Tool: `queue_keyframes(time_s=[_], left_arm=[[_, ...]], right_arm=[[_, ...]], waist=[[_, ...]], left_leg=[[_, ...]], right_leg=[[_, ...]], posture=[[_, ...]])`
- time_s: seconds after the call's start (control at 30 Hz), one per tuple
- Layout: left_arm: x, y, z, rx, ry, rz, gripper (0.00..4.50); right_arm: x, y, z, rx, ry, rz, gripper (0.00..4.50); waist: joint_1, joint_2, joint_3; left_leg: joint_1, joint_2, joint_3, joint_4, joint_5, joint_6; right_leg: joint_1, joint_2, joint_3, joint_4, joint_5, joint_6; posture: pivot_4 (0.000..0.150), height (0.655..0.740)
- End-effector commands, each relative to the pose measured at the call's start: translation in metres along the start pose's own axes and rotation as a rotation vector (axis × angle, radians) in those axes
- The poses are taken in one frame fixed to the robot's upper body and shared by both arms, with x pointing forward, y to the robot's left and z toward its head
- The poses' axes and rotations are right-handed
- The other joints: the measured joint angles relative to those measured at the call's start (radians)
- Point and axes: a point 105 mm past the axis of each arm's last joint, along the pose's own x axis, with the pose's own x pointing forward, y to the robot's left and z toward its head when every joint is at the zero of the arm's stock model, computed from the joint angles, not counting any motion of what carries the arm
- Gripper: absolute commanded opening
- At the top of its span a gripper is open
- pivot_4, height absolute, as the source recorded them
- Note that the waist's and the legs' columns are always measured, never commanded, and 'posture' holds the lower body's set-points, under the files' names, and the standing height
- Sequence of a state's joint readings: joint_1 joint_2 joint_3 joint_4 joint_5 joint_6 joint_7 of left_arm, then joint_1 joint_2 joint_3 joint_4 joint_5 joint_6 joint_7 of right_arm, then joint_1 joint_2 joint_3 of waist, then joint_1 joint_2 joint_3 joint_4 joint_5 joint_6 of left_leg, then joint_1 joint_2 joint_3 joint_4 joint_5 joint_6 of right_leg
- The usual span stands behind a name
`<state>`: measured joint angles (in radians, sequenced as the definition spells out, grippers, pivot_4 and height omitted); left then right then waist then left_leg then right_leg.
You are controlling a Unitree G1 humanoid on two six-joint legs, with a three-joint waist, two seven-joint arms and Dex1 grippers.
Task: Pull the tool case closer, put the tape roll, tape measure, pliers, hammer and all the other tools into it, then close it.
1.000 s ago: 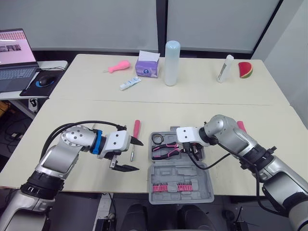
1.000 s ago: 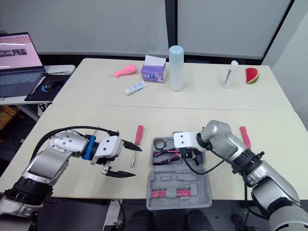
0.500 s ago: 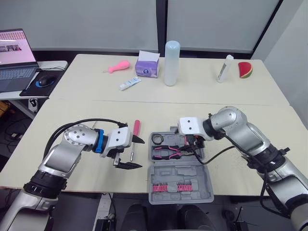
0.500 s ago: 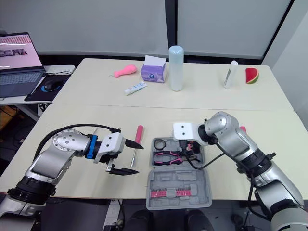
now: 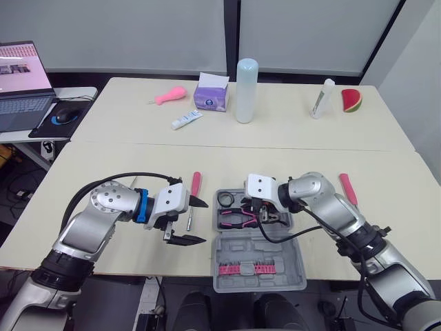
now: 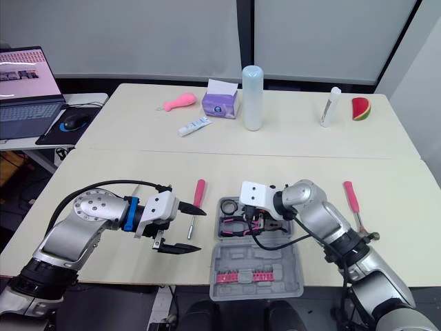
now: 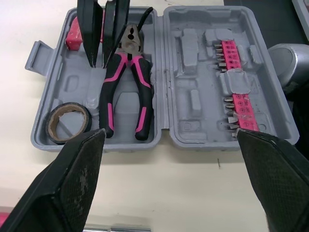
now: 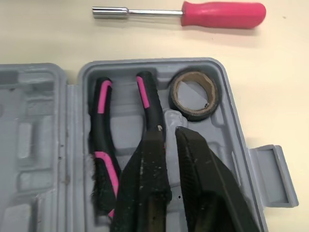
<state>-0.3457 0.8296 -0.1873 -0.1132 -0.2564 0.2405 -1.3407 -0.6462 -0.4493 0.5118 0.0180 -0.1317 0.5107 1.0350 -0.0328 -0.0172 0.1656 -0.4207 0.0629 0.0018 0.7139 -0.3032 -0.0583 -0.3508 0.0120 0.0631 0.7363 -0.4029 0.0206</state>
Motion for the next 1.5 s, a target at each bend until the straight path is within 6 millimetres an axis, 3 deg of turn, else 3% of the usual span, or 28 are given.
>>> queue_keyframes(time_s=[0.03, 0.47, 0.6, 0.73, 0.83, 1.03, 1.2, 1.37, 1.5], left_arm=[[-0.007, 0.002, 0.007, 0.025, -0.010, 0.033, 4.50], [-0.008, 0.003, 0.001, 0.012, -0.004, 0.067, 4.50], [-0.013, 0.005, -0.006, -0.034, -0.019, 0.115, 4.50], [-0.021, 0.008, -0.011, -0.069, -0.062, 0.198, 4.50], [-0.029, 0.011, -0.018, -0.105, -0.069, 0.276, 4.50], [-0.050, 0.004, -0.039, -0.222, -0.056, 0.443, 4.50], [-0.064, -0.016, -0.066, -0.327, -0.021, 0.541, 4.50], [-0.071, -0.032, -0.086, -0.381, 0.025, 0.577, 4.50], [-0.073, -0.039, -0.092, -0.383, 0.048, 0.562, 4.50]], right_arm=[[0.004, -0.002, -0.001, -0.026, 0.016, -0.002, 0.02], [0.017, 0.012, -0.042, -0.040, 0.161, 0.044, 0.02], [0.001, 0.000, 0.011, -0.065, -0.088, -0.068, 0.02], [-0.038, -0.005, 0.035, -0.054, -0.241, -0.192, 0.02], [-0.070, 0.001, 0.039, -0.025, -0.305, -0.254, 0.02], [-0.138, 0.033, 0.007, 0.097, -0.287, -0.373, 0.02], [-0.175, 0.059, -0.046, 0.259, -0.136, -0.494, 0.02], [-0.188, 0.084, -0.080, 0.285, -0.020, -0.501, 0.02], [-0.190, 0.094, -0.093, 0.279, 0.018, -0.485, 0.02]], waist=[[0.000, 0.000, 0.000], [0.000, 0.000, -0.001], [0.000, 0.000, -0.001], [0.001, 0.000, -0.001], [0.003, 0.000, -0.001], [0.008, 0.000, -0.001], [0.002, 0.000, -0.001], [0.001, 0.000, -0.001], [0.002, 0.000, -0.001]], left_leg=[[0.000, 0.000, 0.000, 0.000, 0.000, 0.000], [0.002, 0.000, 0.000, 0.000, 0.000, 0.000], [0.003, 0.000, 0.000, 0.000, -0.001, 0.002], [-0.001, 0.000, 0.000, 0.000, 0.000, 0.000], [-0.002, 0.000, -0.001, 0.000, 0.000, 0.000], [-0.005, -0.001, -0.003, -0.001, -0.002, 0.004], [-0.001, -0.001, -0.002, -0.002, -0.002, 0.004], [0.007, -0.001, -0.001, -0.003, -0.002, 0.004], [0.010, -0.001, -0.001, -0.003, -0.002, 0.004]], right_leg=[[0.000, 0.000, 0.000, 0.000, 0.000, 0.000], [0.002, 0.000, 0.000, 0.000, 0.000, 0.000], [0.002, 0.000, 0.000, 0.000, 0.000, 0.000], [-0.001, 0.000, 0.000, 0.000, 0.000, 0.000], [-0.001, -0.001, -0.001, -0.001, 0.000, 0.000], [0.000, -0.001, -0.002, -0.003, 0.000, 0.000], [0.003, 0.000, -0.001, -0.003, 0.000, 0.000], [0.011, 0.001, 0.001, -0.004, 0.000, 0.000], [0.014, 0.001, 0.001, -0.006, 0.000, 0.000]], posture=[[0.150, 0.7002], [0.150, 0.7002], [0.150, 0.7002], [0.150, 0.7002], [0.150, 0.7002], [0.150, 0.7002], [0.150, 0.7002], [0.150, 0.7002], [0.150, 0.7002]])
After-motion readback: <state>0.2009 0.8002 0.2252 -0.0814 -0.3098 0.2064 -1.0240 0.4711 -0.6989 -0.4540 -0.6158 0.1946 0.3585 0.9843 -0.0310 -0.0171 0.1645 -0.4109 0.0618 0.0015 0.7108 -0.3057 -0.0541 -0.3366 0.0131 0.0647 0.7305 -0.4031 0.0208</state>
